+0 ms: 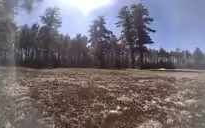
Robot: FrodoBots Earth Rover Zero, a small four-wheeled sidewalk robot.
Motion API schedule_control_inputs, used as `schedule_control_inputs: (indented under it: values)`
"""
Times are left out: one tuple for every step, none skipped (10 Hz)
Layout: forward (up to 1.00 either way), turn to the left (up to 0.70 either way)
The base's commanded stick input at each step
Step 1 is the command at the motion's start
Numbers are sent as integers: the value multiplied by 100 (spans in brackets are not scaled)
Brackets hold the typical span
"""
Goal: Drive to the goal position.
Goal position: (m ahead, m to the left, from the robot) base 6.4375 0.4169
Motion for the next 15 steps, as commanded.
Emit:
schedule_control_inputs:
  values:
    - [50,0]
    - [50,0]
    - [50,0]
    - [50,0]
    - [50,0]
    - [50,0]
    - [50,0]
    - [50,0]
    - [50,0]
    - [50,0]
    - [50,0]
    - [50,0]
    - [50,0]
    - [50,0]
    - [50,0]
